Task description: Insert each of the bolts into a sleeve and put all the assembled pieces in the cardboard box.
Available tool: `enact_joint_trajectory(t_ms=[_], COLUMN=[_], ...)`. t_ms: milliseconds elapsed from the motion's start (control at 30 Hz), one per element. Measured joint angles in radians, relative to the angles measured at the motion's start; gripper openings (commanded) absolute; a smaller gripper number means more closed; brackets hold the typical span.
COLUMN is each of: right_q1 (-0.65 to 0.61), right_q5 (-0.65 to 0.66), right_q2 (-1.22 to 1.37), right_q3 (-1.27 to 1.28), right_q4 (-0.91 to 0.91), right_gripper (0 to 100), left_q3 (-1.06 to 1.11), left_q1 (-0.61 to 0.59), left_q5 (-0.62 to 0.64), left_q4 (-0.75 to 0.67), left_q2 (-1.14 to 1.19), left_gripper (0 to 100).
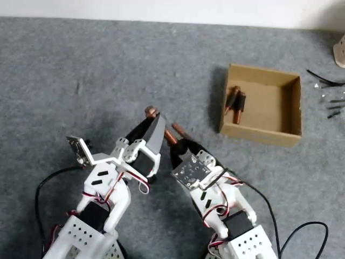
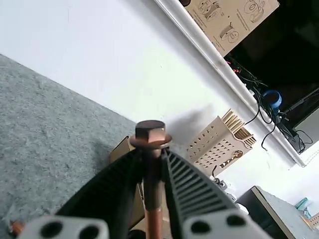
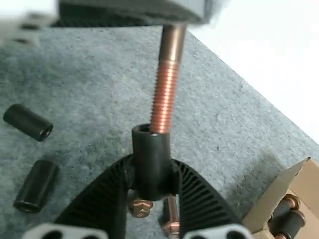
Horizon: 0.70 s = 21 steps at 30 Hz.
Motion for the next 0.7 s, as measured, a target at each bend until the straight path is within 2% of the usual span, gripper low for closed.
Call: enact_joint_trajectory(t_ms=[433,700], right_q1=[0.018,0.021], right_q5=[-0.034,-0.034], right_q2=[0.0,0.0], right_q3=[0.0,0.0], right_q4=[-0.003,-0.003], right_gripper=[0.5,0.5], left_q3=[0.005,0.005], left_q1=[-0.028,0.032], left_q5=[0.0,0.005], left_q4=[0.0,0.02], left_q2=[0.0,0.0], left_gripper=[1,1])
